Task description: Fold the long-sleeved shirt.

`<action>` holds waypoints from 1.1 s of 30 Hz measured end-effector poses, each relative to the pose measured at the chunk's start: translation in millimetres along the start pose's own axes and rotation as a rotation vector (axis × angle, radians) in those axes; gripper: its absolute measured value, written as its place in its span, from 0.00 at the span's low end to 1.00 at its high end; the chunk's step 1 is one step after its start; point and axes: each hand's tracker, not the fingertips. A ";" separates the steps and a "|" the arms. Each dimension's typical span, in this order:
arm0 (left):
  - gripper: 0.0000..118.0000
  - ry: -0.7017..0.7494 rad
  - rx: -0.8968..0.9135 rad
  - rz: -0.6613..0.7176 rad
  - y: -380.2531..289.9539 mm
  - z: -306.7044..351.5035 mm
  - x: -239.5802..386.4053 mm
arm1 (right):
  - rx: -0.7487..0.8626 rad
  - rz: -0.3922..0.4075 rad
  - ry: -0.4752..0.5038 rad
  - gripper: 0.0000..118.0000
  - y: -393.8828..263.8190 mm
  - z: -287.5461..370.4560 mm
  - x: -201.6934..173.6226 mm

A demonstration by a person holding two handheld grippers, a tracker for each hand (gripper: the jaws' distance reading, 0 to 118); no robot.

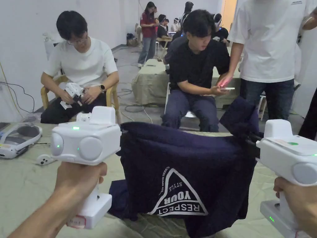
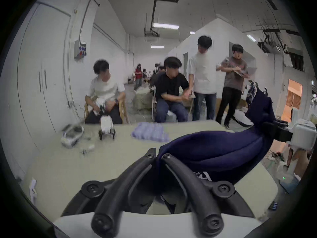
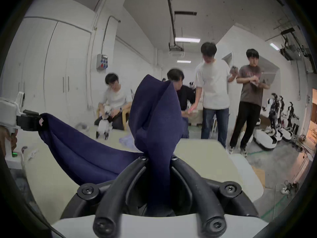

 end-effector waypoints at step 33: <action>0.90 0.132 -0.239 0.089 -261.1 116.8 33.3 | -0.145 -0.106 -0.023 0.99 -174.2 173.6 -88.4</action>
